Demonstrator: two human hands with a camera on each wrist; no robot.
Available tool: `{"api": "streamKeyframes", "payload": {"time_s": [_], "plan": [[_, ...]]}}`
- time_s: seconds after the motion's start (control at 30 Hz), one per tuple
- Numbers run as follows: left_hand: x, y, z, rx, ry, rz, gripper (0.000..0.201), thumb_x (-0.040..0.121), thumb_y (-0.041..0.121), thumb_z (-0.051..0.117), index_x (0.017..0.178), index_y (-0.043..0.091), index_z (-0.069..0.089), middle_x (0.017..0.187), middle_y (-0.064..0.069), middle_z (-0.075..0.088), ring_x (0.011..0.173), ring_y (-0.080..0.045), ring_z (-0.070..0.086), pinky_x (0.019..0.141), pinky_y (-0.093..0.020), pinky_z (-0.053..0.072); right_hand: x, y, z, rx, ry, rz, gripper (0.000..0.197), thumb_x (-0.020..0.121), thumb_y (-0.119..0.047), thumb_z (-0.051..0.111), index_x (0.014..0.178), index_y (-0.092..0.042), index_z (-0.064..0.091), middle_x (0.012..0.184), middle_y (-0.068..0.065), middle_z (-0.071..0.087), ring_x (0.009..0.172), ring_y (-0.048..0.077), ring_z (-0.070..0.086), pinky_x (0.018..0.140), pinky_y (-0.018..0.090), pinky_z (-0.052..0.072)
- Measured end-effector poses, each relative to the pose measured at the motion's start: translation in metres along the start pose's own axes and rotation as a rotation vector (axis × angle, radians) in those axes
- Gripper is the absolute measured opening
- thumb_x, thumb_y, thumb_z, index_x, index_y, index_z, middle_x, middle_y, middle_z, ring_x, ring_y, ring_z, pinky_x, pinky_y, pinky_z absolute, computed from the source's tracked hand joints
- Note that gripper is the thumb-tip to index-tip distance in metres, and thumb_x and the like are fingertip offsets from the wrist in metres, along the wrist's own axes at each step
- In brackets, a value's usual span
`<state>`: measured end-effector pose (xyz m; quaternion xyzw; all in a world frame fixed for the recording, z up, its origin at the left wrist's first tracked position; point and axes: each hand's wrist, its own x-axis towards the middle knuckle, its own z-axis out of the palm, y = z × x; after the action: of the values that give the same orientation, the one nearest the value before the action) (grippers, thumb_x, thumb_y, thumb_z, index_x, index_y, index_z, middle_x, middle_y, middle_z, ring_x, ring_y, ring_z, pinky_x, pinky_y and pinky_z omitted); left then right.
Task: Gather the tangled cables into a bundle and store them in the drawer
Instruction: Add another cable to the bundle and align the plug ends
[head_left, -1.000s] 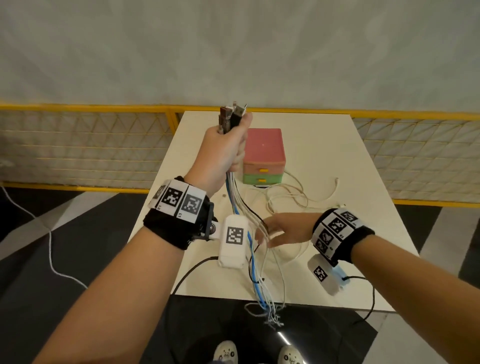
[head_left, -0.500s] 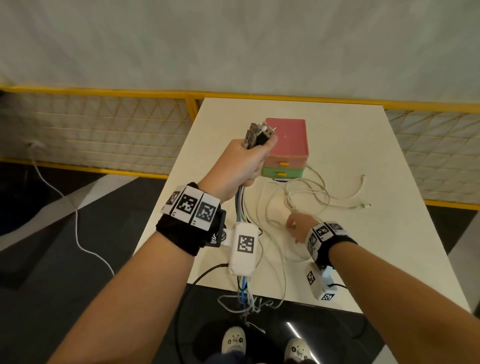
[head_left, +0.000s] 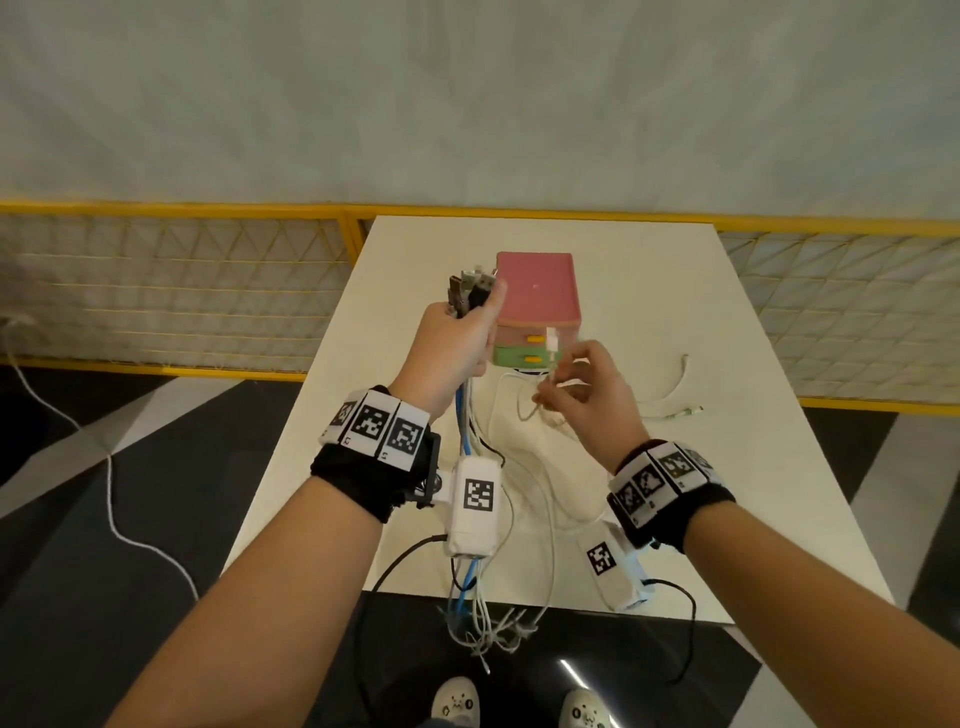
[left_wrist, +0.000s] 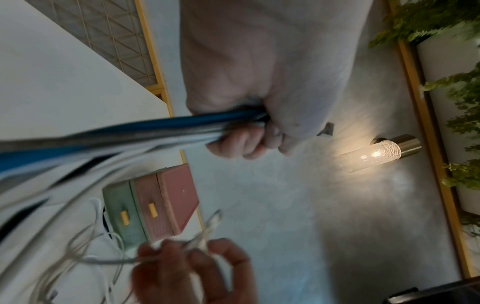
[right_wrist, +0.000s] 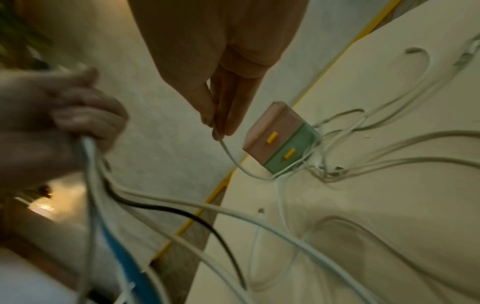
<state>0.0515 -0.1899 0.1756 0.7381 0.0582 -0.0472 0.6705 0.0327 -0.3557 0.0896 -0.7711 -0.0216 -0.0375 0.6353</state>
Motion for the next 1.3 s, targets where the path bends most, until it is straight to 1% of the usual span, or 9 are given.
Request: {"api": "streamKeyframes", "payload": {"time_s": [0.13, 0.3, 0.43, 0.7, 0.83, 0.93, 1.03, 1.17, 1.3], "plan": [[0.001, -0.003, 0.013, -0.029, -0.030, -0.016, 0.040, 0.097, 0.043, 0.053, 0.088, 0.008, 0.068, 0.055, 0.002, 0.029, 0.042, -0.011, 0.024, 0.038, -0.020, 0.023, -0.012, -0.039, -0.003, 0.114, 0.006, -0.096, 0.024, 0.082, 0.005, 0.066, 0.098, -0.007, 0.053, 0.089, 0.018, 0.062, 0.075, 0.032, 0.068, 0.065, 0.019, 0.053], [-0.007, -0.001, 0.031, 0.004, -0.228, 0.037, 0.034, 0.096, 0.033, 0.060, 0.065, 0.019, 0.053, 0.049, 0.006, 0.033, 0.038, -0.007, 0.031, 0.041, -0.021, 0.027, -0.023, -0.061, -0.008, 0.156, 0.026, -0.152, 0.018, 0.082, 0.003, 0.068, 0.097, 0.002, 0.057, 0.087, 0.018, 0.068, 0.076, 0.025, 0.069, 0.063, 0.015, 0.050], [-0.007, 0.002, 0.034, -0.079, -0.145, 0.120, 0.036, 0.095, 0.038, 0.059, 0.087, 0.004, 0.066, 0.048, 0.007, 0.035, 0.039, -0.008, 0.032, 0.044, -0.023, 0.028, -0.030, -0.066, -0.013, 0.106, -0.030, -0.112, 0.014, 0.088, -0.005, 0.063, 0.092, 0.006, 0.054, 0.071, 0.016, 0.067, 0.057, 0.012, 0.063, 0.050, 0.011, 0.043], [-0.009, 0.028, 0.035, -0.373, -0.112, 0.182, 0.037, 0.091, 0.048, 0.052, 0.070, 0.017, 0.049, 0.054, 0.006, 0.040, 0.053, -0.013, 0.049, 0.061, -0.031, 0.049, -0.031, -0.049, -0.031, -0.179, -0.365, -0.069, 0.032, 0.101, -0.021, 0.038, 0.074, -0.010, 0.053, 0.062, -0.003, 0.049, 0.062, 0.017, 0.057, 0.055, 0.034, 0.051], [-0.002, 0.050, 0.009, -0.577, -0.086, 0.174, 0.038, 0.099, 0.043, 0.047, 0.067, 0.023, 0.046, 0.051, 0.010, 0.025, 0.040, -0.004, 0.019, 0.036, -0.019, 0.016, -0.026, -0.028, -0.064, -0.233, -0.347, 0.074, 0.031, 0.100, -0.021, 0.040, 0.073, -0.009, 0.050, 0.067, 0.003, 0.051, 0.065, 0.013, 0.058, 0.075, 0.048, 0.057], [-0.001, 0.050, -0.005, -0.453, -0.058, 0.293, 0.025, 0.094, 0.027, 0.062, 0.071, 0.024, 0.054, 0.049, 0.012, 0.026, 0.039, -0.005, 0.017, 0.037, -0.020, 0.014, -0.019, -0.023, -0.087, -0.273, -0.235, 0.097, 0.031, 0.098, -0.026, 0.046, 0.071, -0.013, 0.052, 0.068, -0.004, 0.057, 0.083, 0.018, 0.068, 0.087, 0.053, 0.052], [-0.006, 0.045, -0.004, -0.231, -0.077, 0.370, 0.019, 0.097, 0.033, 0.058, 0.092, 0.020, 0.071, 0.047, 0.011, 0.027, 0.039, -0.007, 0.020, 0.039, -0.021, 0.019, -0.013, -0.037, -0.094, -0.372, -0.101, -0.005, 0.035, 0.096, -0.032, 0.051, 0.062, -0.026, 0.054, 0.066, -0.013, 0.066, 0.090, 0.032, 0.067, 0.073, 0.041, 0.048], [-0.020, 0.047, 0.019, 0.098, -0.189, 0.390, 0.043, 0.100, 0.043, 0.046, 0.104, 0.010, 0.073, 0.050, 0.002, 0.036, 0.040, -0.009, 0.031, 0.041, -0.021, 0.030, -0.010, -0.069, -0.085, -0.468, -0.060, -0.188, 0.034, 0.094, -0.036, 0.053, 0.069, -0.015, 0.061, 0.069, 0.013, 0.065, 0.060, 0.022, 0.055, 0.058, 0.026, 0.041], [-0.031, 0.045, 0.040, 0.396, -0.412, 0.254, 0.051, 0.101, 0.044, 0.042, 0.081, 0.007, 0.069, 0.060, -0.004, 0.071, 0.038, -0.012, 0.043, 0.043, -0.021, 0.039, -0.009, -0.101, -0.075, -0.580, -0.078, -0.416, 0.029, 0.093, -0.025, 0.057, 0.072, -0.006, 0.061, 0.063, 0.009, 0.053, 0.061, 0.018, 0.045, 0.061, 0.023, 0.036]]}}
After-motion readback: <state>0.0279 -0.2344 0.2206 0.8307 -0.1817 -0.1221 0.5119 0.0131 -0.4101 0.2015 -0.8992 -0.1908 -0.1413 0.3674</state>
